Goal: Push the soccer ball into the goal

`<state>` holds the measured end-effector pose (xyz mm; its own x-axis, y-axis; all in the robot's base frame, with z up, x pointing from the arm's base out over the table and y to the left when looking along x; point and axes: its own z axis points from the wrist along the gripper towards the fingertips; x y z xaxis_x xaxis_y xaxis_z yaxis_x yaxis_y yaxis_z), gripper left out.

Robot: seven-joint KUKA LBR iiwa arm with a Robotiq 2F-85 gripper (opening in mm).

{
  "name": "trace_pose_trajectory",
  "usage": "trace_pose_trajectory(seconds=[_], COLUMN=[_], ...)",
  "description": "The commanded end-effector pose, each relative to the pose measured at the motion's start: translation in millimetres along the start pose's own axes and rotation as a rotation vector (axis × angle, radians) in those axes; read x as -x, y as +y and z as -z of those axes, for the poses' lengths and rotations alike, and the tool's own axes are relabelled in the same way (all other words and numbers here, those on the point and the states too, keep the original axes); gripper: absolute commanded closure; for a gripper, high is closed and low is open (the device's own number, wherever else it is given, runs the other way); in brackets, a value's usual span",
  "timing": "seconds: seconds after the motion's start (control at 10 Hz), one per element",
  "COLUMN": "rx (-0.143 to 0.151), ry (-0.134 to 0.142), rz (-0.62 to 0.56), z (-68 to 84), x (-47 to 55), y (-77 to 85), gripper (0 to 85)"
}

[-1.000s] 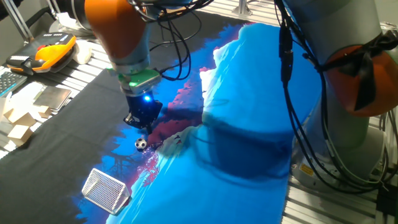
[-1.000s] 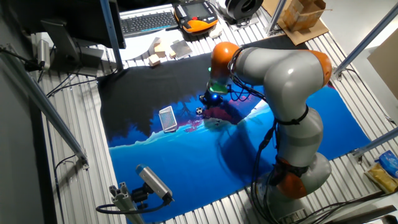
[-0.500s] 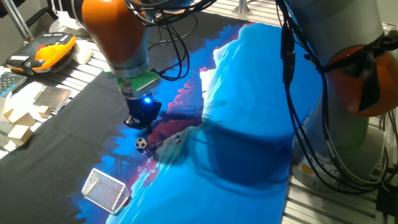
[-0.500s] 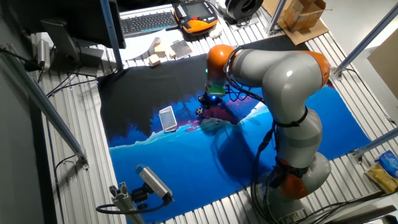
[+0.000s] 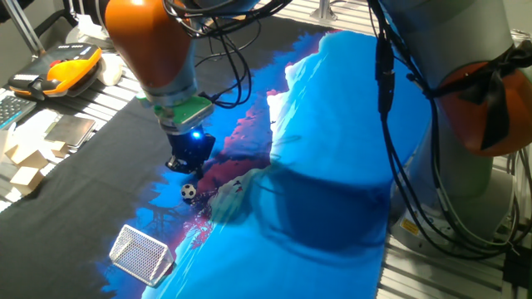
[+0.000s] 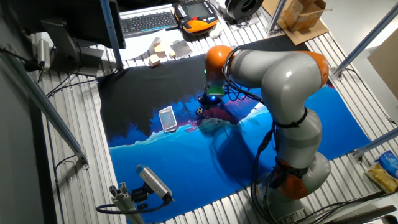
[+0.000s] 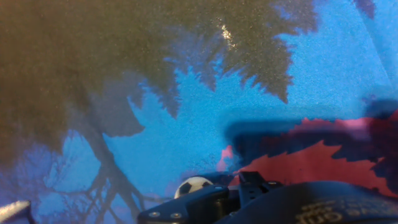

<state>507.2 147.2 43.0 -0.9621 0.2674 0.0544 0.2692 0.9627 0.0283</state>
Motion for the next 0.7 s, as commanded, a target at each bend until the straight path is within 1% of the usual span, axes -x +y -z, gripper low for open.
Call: trace_pose_trajectory(seconds=[0.0,0.1,0.2,0.3,0.4,0.6], rx=[0.003,0.006,0.023,0.025,0.035,0.044], ry=[0.001,0.004,0.016,0.024,0.029,0.039], rz=[0.0,-0.002,-0.008,-0.013,-0.018,-0.02], z=[-0.1,-0.1,-0.1,-0.1,-0.1,-0.6], x=[-0.1,-0.1,-0.1,-0.1,-0.1,-0.1], y=[0.1,0.1,0.1,0.1,0.1,1.6], gripper=[85.0,85.0,85.0,85.0,85.0,85.0])
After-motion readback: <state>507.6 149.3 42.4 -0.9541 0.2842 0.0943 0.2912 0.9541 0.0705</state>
